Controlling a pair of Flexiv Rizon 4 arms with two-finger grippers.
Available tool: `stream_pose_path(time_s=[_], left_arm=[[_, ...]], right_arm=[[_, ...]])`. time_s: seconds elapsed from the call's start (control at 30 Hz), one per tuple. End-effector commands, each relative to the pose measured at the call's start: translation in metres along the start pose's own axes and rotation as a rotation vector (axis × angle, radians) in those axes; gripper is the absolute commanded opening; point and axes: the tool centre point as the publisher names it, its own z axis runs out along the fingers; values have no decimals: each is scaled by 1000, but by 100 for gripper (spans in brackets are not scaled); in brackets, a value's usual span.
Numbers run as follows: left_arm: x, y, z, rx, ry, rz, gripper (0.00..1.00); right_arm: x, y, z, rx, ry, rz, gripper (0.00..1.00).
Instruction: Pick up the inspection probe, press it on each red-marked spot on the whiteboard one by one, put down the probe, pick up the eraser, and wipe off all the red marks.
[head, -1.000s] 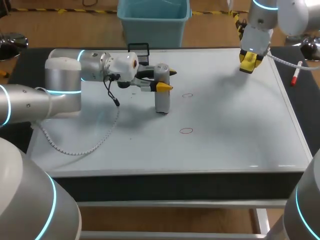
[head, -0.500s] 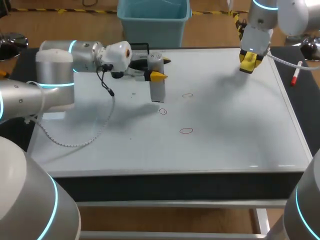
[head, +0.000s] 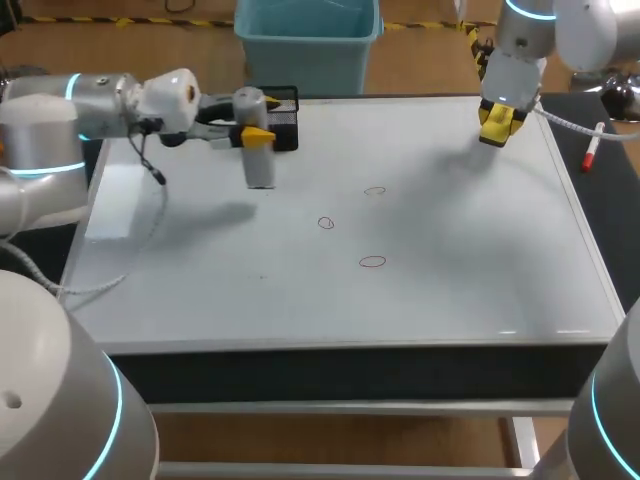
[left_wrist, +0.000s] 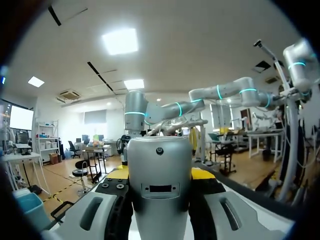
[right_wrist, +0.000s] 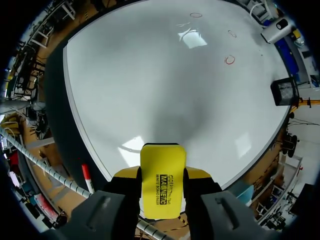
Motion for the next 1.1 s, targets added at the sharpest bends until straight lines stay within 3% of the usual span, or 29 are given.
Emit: stream_pose_path(time_s=[0.03, 0.57, 1.1], left_arm=[[13, -10, -33, -9, -76, 4, 0], [8, -21, -127, -21, -150, 28, 0], [-3, -16, -158, -26, -185, 0, 0]], right_arm=[[1, 0, -1, 2, 3, -2, 0], [1, 0, -1, 2, 3, -2, 0], [1, 0, -1, 2, 3, -2, 0]])
